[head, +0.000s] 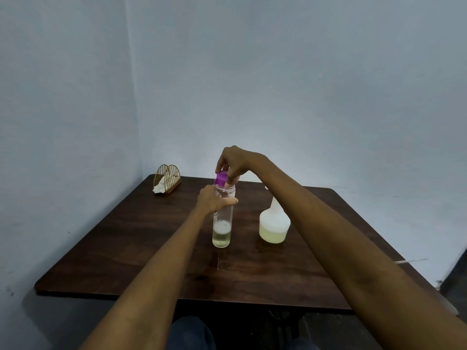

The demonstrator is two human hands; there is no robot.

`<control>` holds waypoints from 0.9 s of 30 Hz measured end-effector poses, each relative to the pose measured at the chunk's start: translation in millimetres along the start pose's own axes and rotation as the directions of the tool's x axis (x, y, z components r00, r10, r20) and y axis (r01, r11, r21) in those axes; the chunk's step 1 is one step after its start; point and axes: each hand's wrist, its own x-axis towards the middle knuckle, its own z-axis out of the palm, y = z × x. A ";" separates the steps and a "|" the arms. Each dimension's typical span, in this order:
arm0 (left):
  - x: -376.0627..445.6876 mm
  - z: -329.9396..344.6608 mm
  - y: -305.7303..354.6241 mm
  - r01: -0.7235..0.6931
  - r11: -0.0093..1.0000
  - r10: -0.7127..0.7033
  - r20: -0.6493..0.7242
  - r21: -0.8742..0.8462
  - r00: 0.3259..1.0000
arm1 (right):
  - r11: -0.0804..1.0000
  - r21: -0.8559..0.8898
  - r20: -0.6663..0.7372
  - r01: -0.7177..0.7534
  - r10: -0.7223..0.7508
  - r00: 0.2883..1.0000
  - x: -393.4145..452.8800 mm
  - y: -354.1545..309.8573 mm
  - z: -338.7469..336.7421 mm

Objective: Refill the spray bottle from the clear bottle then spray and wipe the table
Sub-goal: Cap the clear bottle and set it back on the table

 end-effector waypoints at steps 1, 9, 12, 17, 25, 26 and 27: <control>-0.7 0.1 0.2 -0.003 1.000 0.003 -0.002 0.007 1.000 | 1.000 -0.008 -0.001 -0.006 0.006 1.000 0.2 -1.0 -0.9; -2.5 -1.0 3.2 -0.025 0.999 0.024 0.023 0.029 0.999 | 0.998 -0.036 0.102 0.046 -0.042 0.994 -0.2 -4.5 -8.5; -1.2 -1.2 2.9 -0.021 0.999 0.020 0.031 0.029 0.999 | 0.995 -0.045 0.105 0.089 -0.084 0.991 -0.8 -3.5 -12.7; 0.4 -0.3 1.5 -0.004 1.000 0.004 0.030 0.016 1.000 | 0.997 -0.021 0.105 0.075 -0.072 0.992 0.9 1.2 -10.6; 0.7 1.5 -1.2 -0.004 1.000 0.004 0.012 0.010 1.000 | 0.997 0.076 0.103 -0.030 0.022 0.994 4.4 -1.1 -3.9; 0.5 1.3 -0.8 -0.002 1.000 0.002 0.013 0.013 1.000 | 0.995 0.091 0.099 -0.038 0.029 0.995 4.1 -0.9 -4.1; 0.9 1.4 -0.4 -0.002 1.000 0.001 0.014 0.018 1.000 | 0.994 0.105 0.096 -0.035 0.025 0.995 3.2 0.1 -4.5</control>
